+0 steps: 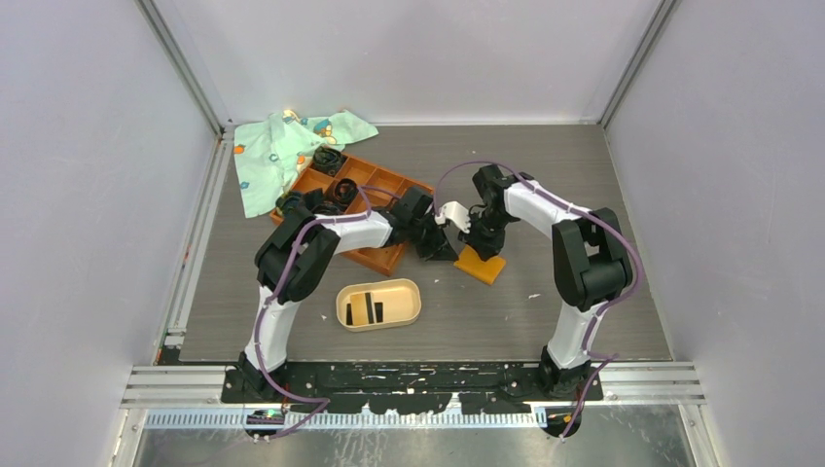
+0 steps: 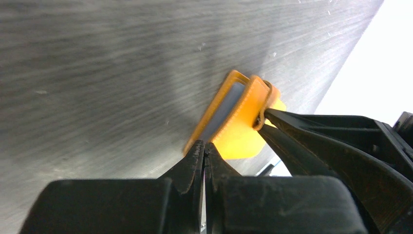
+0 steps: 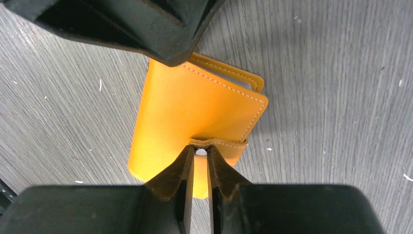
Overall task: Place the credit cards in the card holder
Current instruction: Close the card holder at the center of the board.
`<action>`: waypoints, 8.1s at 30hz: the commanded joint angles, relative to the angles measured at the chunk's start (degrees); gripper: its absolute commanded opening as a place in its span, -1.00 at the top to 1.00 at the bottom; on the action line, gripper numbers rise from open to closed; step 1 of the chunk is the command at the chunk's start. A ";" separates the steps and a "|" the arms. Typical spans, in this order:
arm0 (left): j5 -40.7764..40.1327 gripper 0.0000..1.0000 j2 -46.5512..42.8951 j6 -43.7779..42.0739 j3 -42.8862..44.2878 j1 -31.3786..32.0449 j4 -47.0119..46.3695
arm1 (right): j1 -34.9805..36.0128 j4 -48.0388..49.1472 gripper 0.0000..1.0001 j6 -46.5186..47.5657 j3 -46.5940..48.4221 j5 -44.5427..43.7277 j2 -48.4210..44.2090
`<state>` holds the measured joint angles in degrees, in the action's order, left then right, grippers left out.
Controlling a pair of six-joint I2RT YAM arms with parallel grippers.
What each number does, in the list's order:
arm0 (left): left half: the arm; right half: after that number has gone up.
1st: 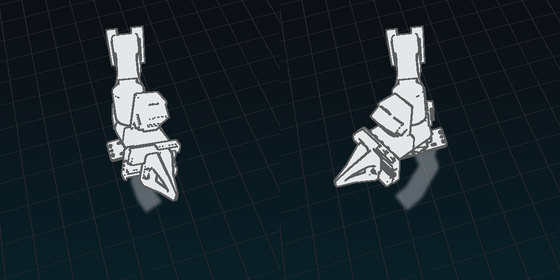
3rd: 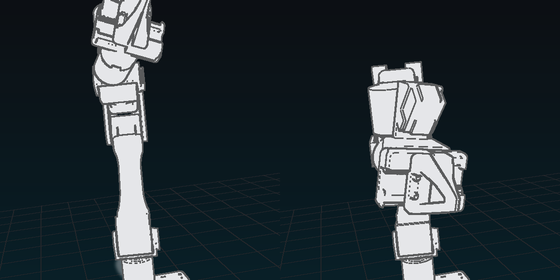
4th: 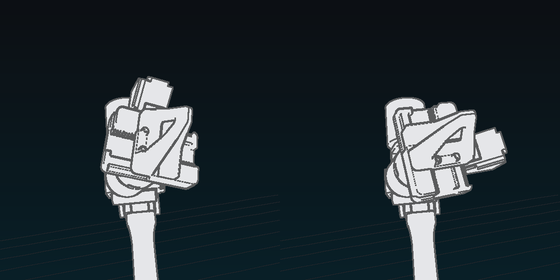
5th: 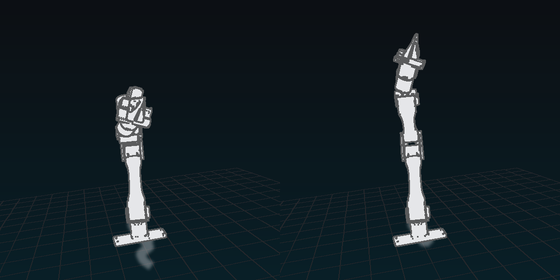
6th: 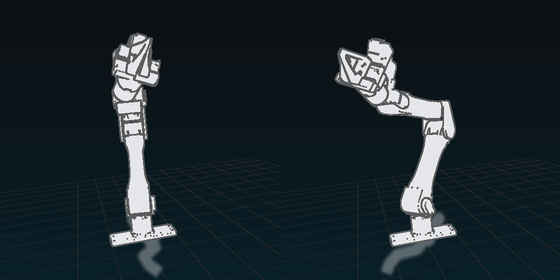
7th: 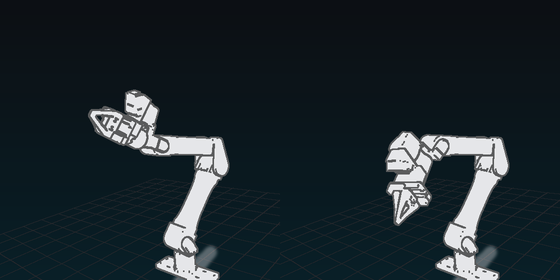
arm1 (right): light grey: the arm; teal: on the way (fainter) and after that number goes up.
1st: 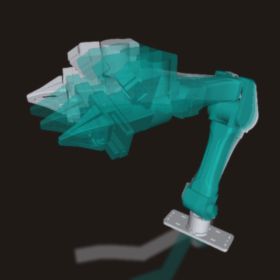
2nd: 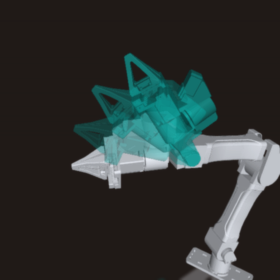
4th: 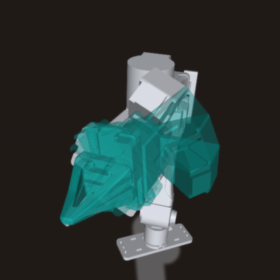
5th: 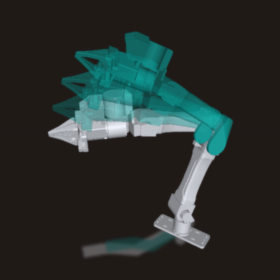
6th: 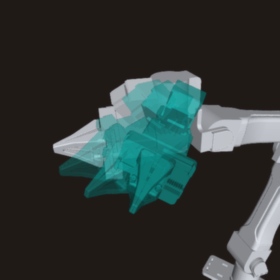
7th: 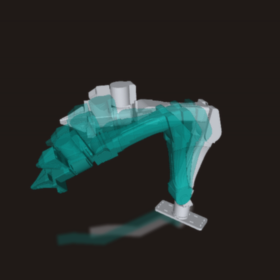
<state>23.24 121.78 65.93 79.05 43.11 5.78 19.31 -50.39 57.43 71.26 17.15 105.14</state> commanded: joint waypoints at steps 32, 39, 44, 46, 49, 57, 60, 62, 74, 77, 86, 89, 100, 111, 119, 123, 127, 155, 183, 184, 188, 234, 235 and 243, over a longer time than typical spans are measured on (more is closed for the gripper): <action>-1.20 0.94 -3.07 -3.06 2.29 0.04 0.77 | -7.75 1.85 0.31 -8.63 -1.70 17.10 -11.24; -1.06 0.94 -3.15 -3.13 2.25 0.21 0.68 | -6.97 6.25 0.70 -9.94 -4.35 11.35 -9.05; -1.03 0.94 -3.14 -3.14 2.18 0.22 0.66 | -6.26 7.69 0.74 -10.58 -4.58 9.55 -7.40; -0.97 0.94 -3.05 -3.10 2.17 0.27 0.64 | -5.75 8.37 0.74 -11.11 -4.67 8.91 -6.88; -0.85 0.94 -2.91 -3.16 2.25 0.35 0.62 | -4.99 8.66 0.76 -11.33 -4.40 7.42 -5.40; -0.58 0.93 -3.09 -3.10 2.43 0.25 0.38 | -0.98 7.96 0.79 -11.64 -6.60 1.88 -2.27; -0.56 0.90 -3.28 -3.09 2.26 0.31 0.32 | -0.94 7.60 0.80 -11.93 -7.11 -0.25 -1.37; -0.57 0.90 -3.39 -3.16 2.17 0.18 0.37 | -0.94 7.78 0.81 -12.07 -8.03 -0.77 -1.73; -0.32 0.85 -4.01 -3.61 2.78 0.30 -0.28 | -7.14 0.72 0.16 -7.43 -1.56 25.78 -13.35; 0.10 0.85 -4.09 -3.66 2.78 0.31 -1.13 | -9.37 -1.14 -0.01 -0.83 -2.13 30.02 -15.89; -0.44 0.81 -5.57 -5.94 3.69 0.48 -1.40 | -11.49 -1.46 -0.30 22.20 -8.40 26.30 -16.88; -0.57 0.80 -6.00 -6.46 3.77 0.56 -1.04 | -11.51 2.57 -0.27 22.22 -10.10 23.70 -15.93; -0.66 0.80 -6.19 -7.05 3.66 0.91 -1.80 | -8.54 9.31 -0.14 19.66 -10.80 17.75 -10.65; -0.95 0.80 -7.08 -9.29 3.48 1.21 -2.24 | -8.00 10.22 0.08 16.71 -10.52 14.03 -9.29; -4.25 0.79 -10.60 -15.24 2.96 2.46 -2.14 | -8.74 7.19 0.41 14.87 -9.13 17.15 -10.93; -6.03 0.79 -12.17 -19.65 2.44 3.72 -2.35 | -9.37 5.96 0.44 13.92 -9.39 19.47 -12.23; -7.24 0.79 -12.91 -21.28 -0.65 5.07 -5.21 | -10.42 4.66 0.47 8.93 -8.57 23.36 -12.02; -19.47 0.95 -13.97 -32.79 -14.81 9.09 -19.68 | -17.25 12.25 -0.99 -2.57 -18.93 29.17 -27.88; -3.92 0.72 -7.51 -27.95 -16.59 0.56 -39.51 | -3.25 25.50 -0.04 -16.99 -19.06 2.22 -20.53; -4.28 0.74 -7.71 -28.27 -16.70 0.61 -39.13 | -2.97 25.65 0.01 -17.04 -19.06 1.86 -20.19; -6.21 0.76 -8.81 -30.62 -16.57 1.30 -35.72 | -2.46 26.80 0.07 -17.44 -19.27 0.51 -19.17; -7.06 0.75 -9.99 -30.60 -18.85 5.21 -39.27 | -1.21 13.18 0.85 -12.03 -14.38 7.66 -15.24; -7.21 0.75 -10.06 -30.65 -19.17 5.15 -39.70 | -1.21 12.67 0.85 -11.52 -14.25 8.27 -14.79; -7.52 0.75 -8.87 -29.20 -21.11 5.22 -45.42 | -1.28 11.06 0.82 -7.38 -15.41 10.36 -14.08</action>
<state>16.16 114.63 36.10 58.08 48.01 -32.62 17.85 -36.86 46.63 55.29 24.62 91.37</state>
